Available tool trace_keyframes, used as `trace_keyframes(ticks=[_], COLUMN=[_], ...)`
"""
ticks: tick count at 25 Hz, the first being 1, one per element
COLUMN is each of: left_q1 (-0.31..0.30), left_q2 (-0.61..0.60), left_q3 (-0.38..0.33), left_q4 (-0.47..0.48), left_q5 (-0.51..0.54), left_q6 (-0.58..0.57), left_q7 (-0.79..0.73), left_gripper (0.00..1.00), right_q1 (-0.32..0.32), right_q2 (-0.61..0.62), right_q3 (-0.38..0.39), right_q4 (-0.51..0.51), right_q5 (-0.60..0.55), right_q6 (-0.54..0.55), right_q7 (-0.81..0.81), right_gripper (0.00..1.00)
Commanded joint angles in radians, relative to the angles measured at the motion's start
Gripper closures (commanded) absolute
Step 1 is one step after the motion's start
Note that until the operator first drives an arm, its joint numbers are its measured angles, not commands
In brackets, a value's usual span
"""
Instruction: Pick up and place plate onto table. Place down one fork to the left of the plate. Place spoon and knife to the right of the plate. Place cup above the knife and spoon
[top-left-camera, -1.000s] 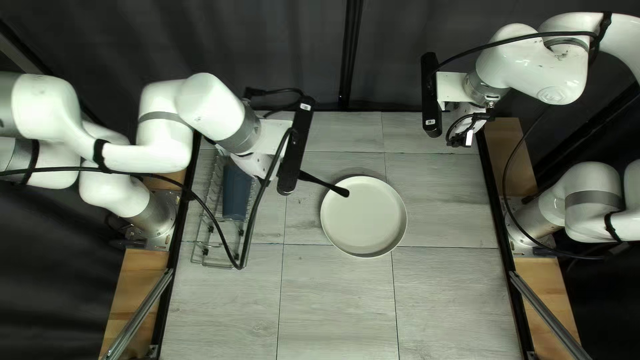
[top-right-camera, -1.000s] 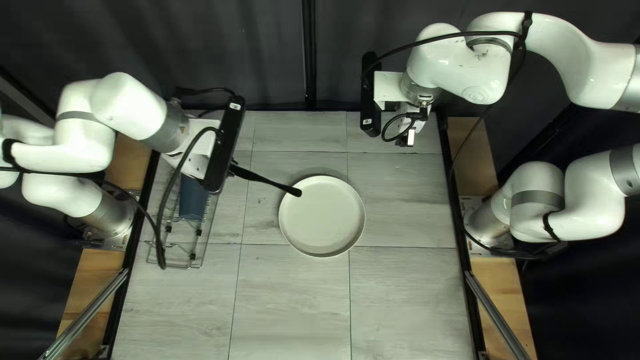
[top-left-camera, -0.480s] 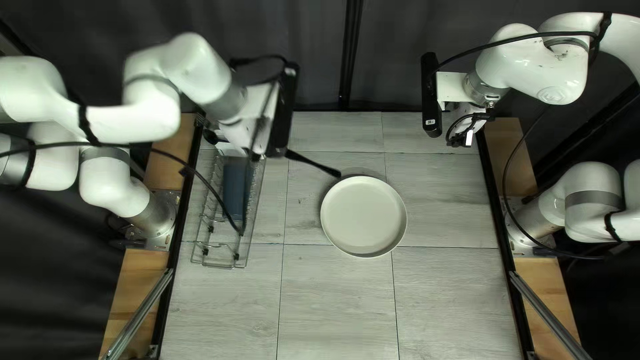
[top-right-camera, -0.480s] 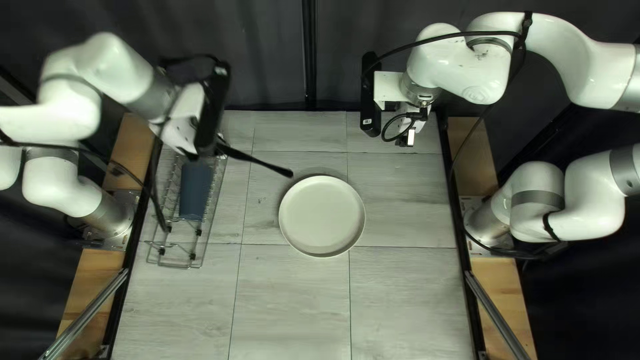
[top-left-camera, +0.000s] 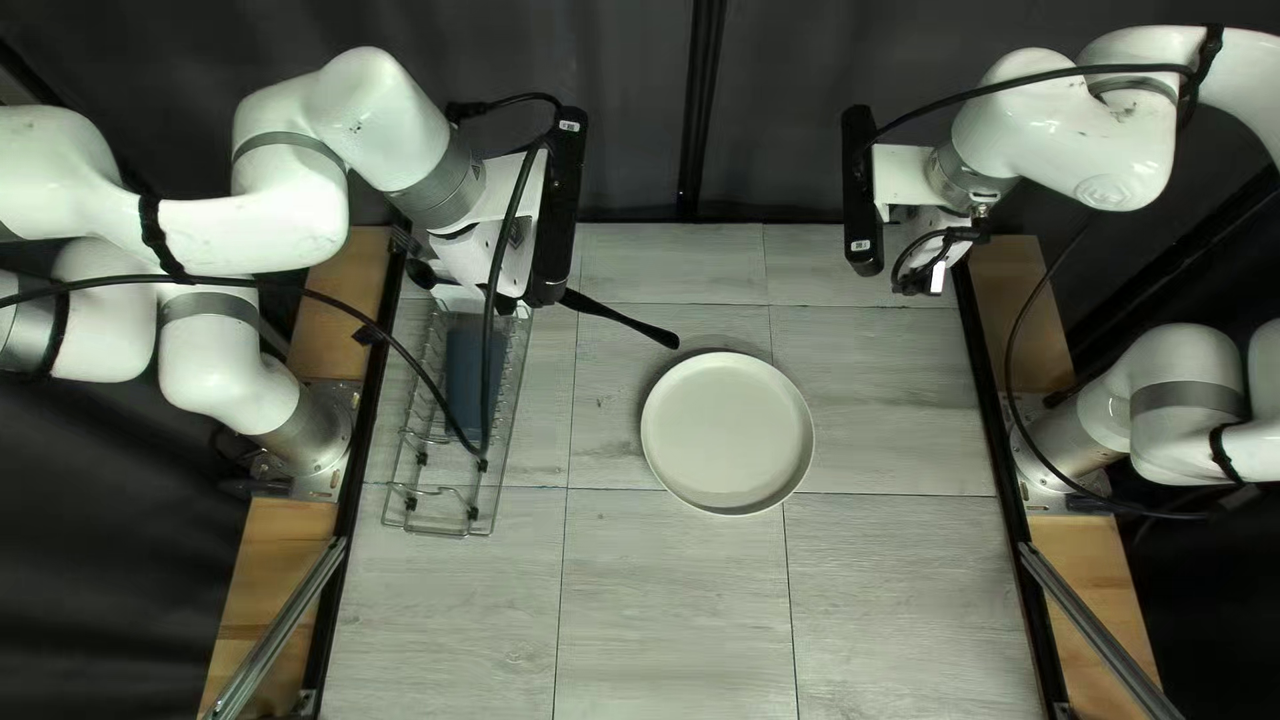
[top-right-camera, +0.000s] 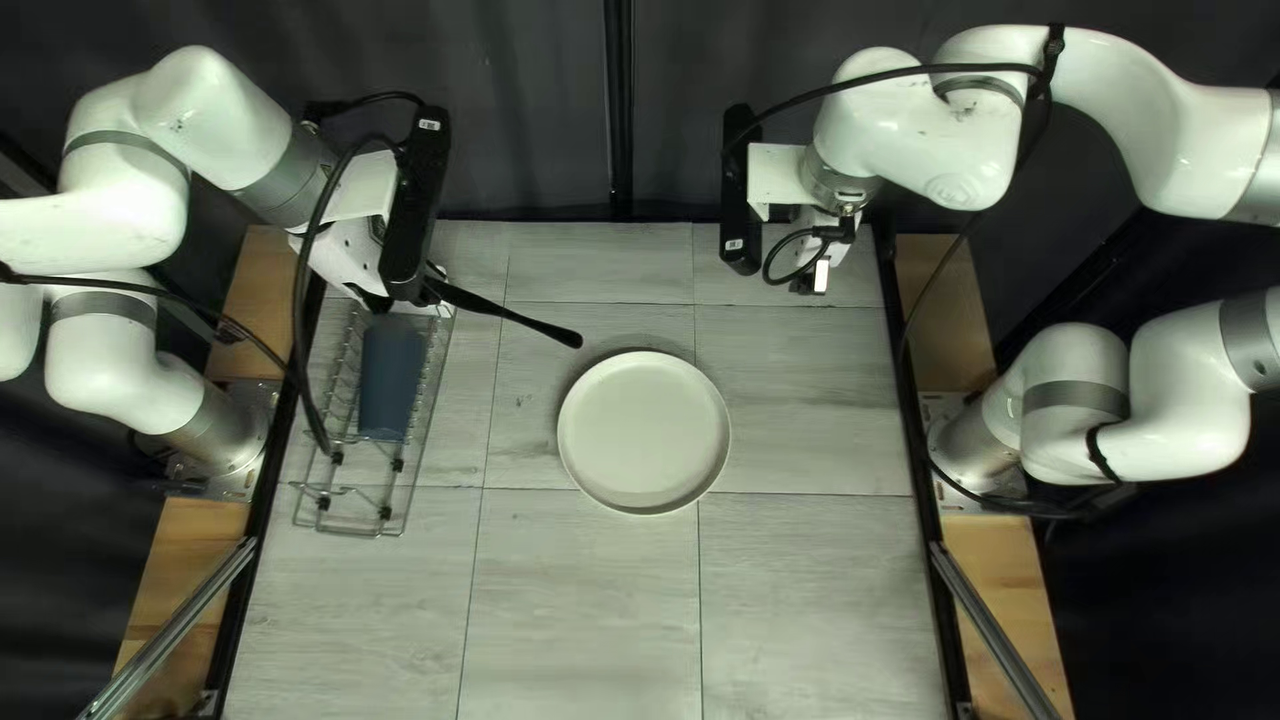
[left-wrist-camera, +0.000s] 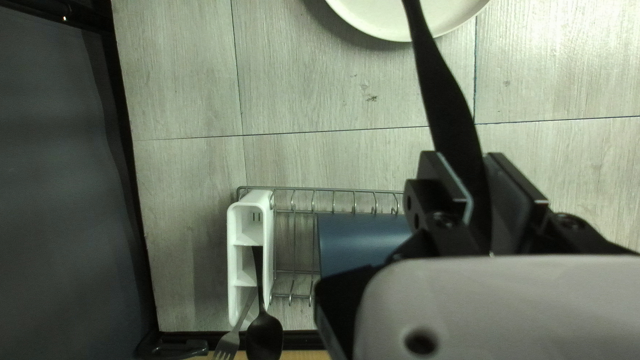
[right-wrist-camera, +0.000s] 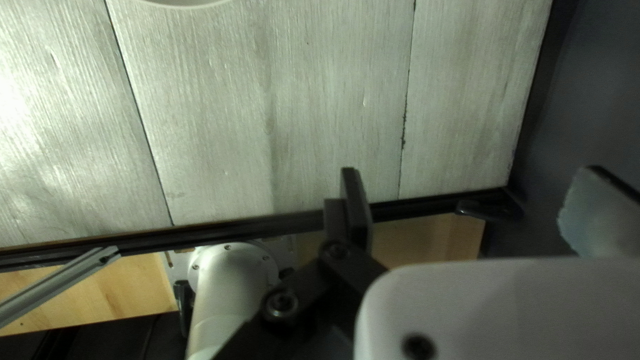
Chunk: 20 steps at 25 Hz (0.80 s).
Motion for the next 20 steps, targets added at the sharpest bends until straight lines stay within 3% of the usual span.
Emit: trace_keyframes(ticks=[1,3,15,20], left_q1=[0.000,0.000,0.000,0.000], left_q2=[0.000,0.000,0.000,0.000], left_q3=[0.000,0.000,0.000,0.000], left_q4=[0.000,0.000,0.000,0.000], left_q5=[0.000,0.000,0.000,0.000], left_q6=[0.000,0.000,0.000,0.000], left_q7=[0.000,0.000,0.000,0.000], left_gripper=[1.00,1.00,1.00,1.00], right_q1=[0.018,0.019,0.025,0.018], right_q2=[0.073,0.128,0.177,0.183], right_q3=[0.044,0.055,0.092,0.116], right_q4=[0.015,0.028,0.044,0.004], right_q5=[0.015,0.009,0.004,0.001], right_q6=[-0.145,-0.210,-0.243,-0.399], right_q7=[0.073,0.092,0.159,0.251], right_gripper=[0.00,0.00,0.00,0.00])
